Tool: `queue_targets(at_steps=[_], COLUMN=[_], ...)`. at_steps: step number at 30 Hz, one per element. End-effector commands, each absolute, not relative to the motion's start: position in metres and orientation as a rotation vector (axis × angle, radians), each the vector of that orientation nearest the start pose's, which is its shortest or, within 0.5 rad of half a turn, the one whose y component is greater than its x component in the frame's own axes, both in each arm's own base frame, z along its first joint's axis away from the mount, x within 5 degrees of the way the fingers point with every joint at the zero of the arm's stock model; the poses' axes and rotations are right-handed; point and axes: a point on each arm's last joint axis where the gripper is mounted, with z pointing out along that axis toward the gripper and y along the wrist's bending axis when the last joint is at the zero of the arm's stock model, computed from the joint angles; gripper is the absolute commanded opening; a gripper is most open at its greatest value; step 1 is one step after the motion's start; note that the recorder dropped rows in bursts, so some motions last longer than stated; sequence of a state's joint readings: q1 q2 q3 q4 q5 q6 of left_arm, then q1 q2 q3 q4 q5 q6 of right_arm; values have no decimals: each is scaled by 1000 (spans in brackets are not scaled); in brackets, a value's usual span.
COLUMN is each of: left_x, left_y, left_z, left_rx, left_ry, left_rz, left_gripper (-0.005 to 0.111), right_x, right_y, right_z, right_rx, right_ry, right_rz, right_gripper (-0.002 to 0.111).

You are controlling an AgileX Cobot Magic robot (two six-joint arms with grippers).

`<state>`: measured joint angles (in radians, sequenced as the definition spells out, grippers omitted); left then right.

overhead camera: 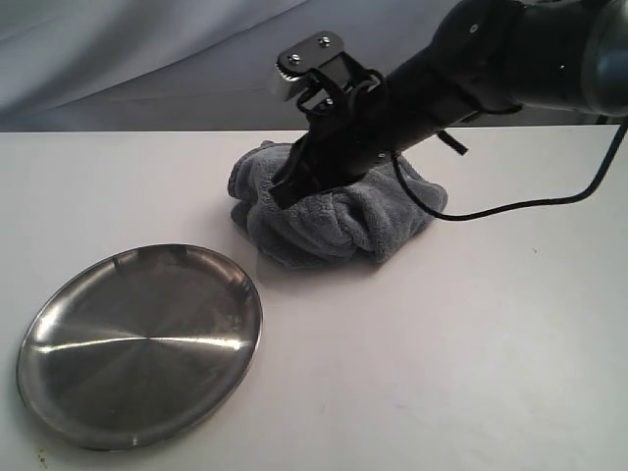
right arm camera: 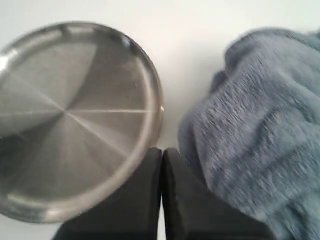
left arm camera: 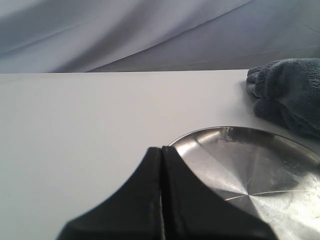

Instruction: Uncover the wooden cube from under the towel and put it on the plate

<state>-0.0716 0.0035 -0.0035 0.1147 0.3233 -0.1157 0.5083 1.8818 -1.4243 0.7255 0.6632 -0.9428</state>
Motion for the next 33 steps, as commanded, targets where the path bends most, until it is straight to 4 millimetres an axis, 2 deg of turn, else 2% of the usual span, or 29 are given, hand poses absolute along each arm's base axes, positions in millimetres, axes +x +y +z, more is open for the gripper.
queue_targets(at_steps=[1, 4, 6, 10, 13, 20, 25, 27, 28, 29, 30, 31, 32, 33], left_x=[54, 54, 54, 54, 54, 54, 54, 54, 54, 54, 54, 54, 54, 54], left_y=[-1, -1, -1, -1, -1, -1, -1, -1, -1, -1, -1, -1, -1, -1], left_z=[185, 185, 185, 185, 185, 185, 185, 185, 185, 185, 185, 185, 185, 185], left_rx=[33, 33, 33, 31, 31, 31, 33, 33, 33, 33, 33, 33, 31, 31], left_ry=[1796, 1796, 1796, 1796, 1796, 1796, 1796, 1796, 1796, 1796, 1796, 1796, 1796, 1796], left_rz=[-28, -28, -28, -29, -29, -29, -28, -28, -28, -28, -28, -28, -30, -30], left_gripper=[0, 0, 0, 0, 0, 0, 0, 0, 0, 0, 0, 0, 0, 0], right_x=[344, 354, 361, 377, 385, 388, 380, 379, 380, 381, 384, 384, 386, 386], right_y=[262, 268, 264, 247, 233, 215, 221, 222, 222, 223, 226, 229, 234, 237], right_z=[259, 269, 275, 282, 281, 265, 255, 253, 250, 242, 230, 222, 204, 197], right_rx=[-1145, -1018, -917, -624, -540, -584, -889, -931, -936, -953, -984, -1010, -1054, -1065], right_ry=[1934, 1810, 1773, 1809, 1845, 1923, 1894, 1896, 1901, 1914, 1932, 1938, 1946, 1959], right_rz=[526, 342, 271, 274, 294, 321, 260, 257, 255, 248, 236, 226, 190, 193], right_gripper=[0, 0, 0, 0, 0, 0, 0, 6, 12, 33, 66, 80, 105, 105])
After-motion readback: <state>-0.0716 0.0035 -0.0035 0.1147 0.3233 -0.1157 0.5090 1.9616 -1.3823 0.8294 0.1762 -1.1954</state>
